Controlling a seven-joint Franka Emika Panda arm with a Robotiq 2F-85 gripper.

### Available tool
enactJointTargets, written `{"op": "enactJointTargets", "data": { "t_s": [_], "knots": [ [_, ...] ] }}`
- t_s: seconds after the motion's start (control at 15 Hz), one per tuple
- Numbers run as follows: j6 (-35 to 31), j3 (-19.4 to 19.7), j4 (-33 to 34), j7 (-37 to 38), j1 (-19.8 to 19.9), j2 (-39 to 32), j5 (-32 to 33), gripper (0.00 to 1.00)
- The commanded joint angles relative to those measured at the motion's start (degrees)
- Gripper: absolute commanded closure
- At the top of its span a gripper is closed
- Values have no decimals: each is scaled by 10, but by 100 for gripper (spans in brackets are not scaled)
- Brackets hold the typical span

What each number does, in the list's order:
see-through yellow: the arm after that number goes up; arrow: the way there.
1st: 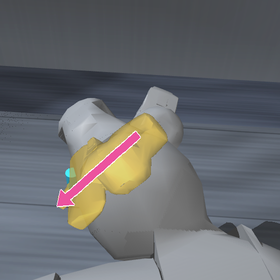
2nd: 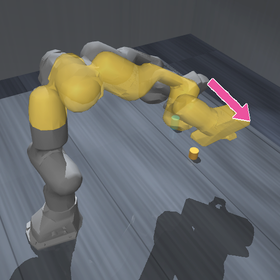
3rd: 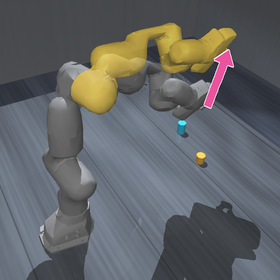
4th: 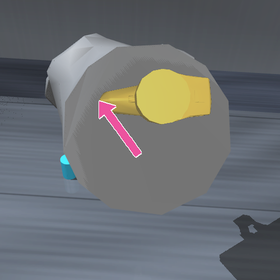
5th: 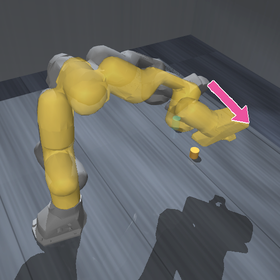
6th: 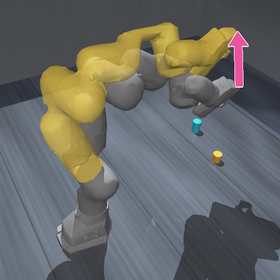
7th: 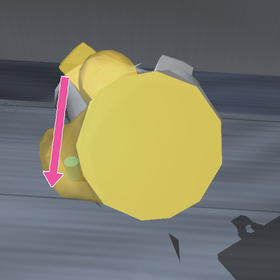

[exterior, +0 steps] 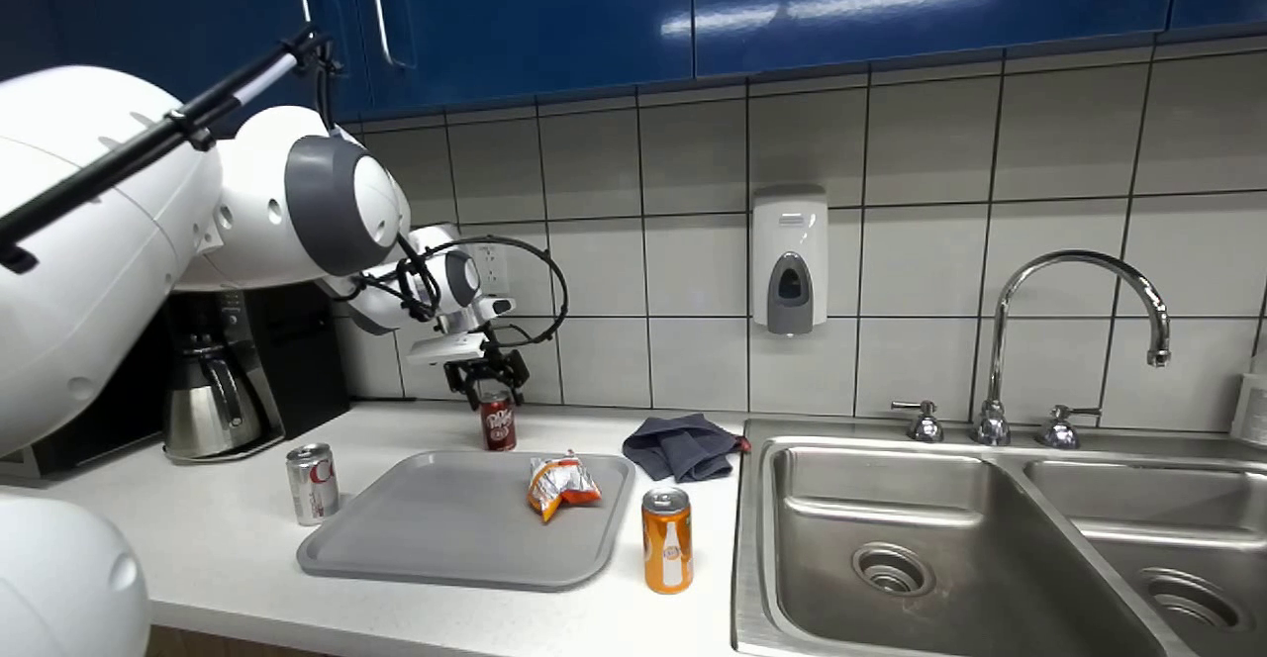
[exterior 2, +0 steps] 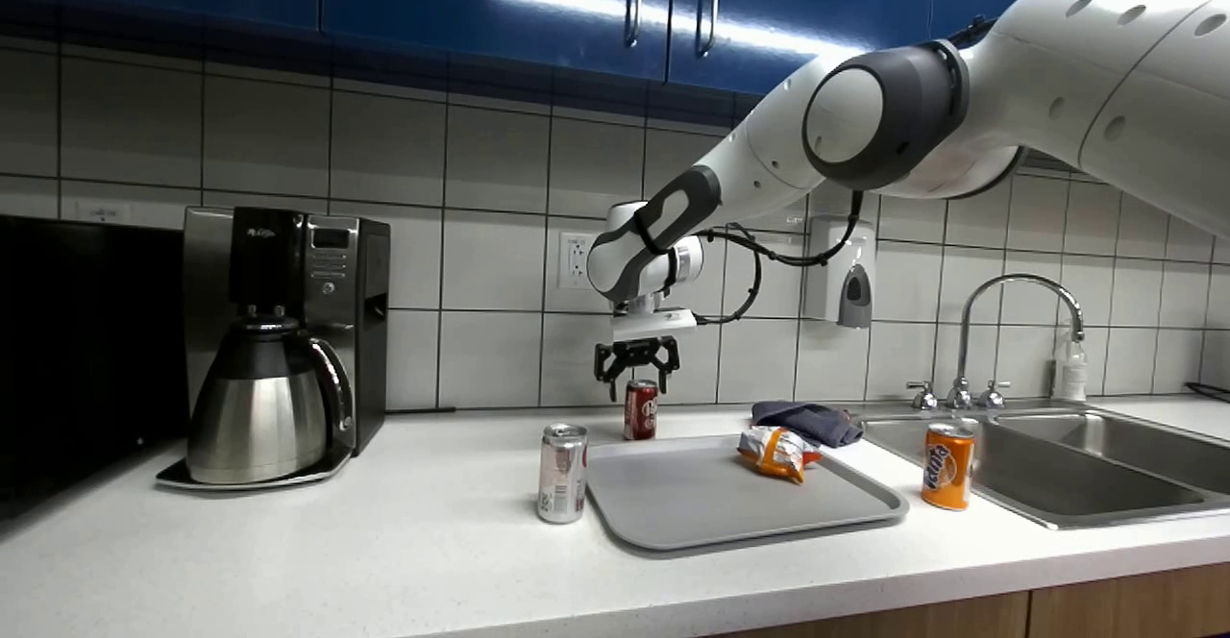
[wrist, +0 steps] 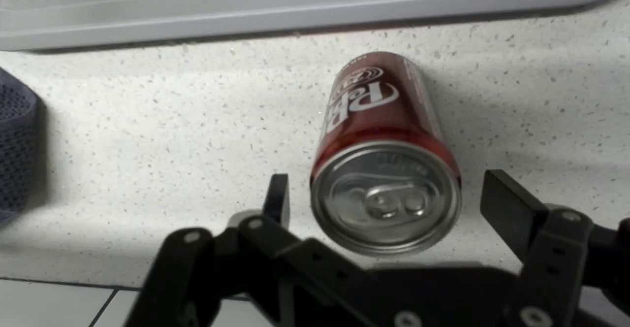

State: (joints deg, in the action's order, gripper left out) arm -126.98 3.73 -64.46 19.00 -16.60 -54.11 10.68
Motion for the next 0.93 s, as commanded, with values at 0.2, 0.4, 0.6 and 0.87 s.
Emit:
{"op": "enactJointTargets", "data": {
  "t_s": [0.2,0.4,0.6,0.87],
  "knots": [
    [-52,8,-101,18,-9,76,10,0],
    [-78,9,-154,21,-13,108,14,0],
    [-112,16,-219,36,-21,146,21,0],
    [-151,36,-314,77,-42,201,41,0]
  ]
}}
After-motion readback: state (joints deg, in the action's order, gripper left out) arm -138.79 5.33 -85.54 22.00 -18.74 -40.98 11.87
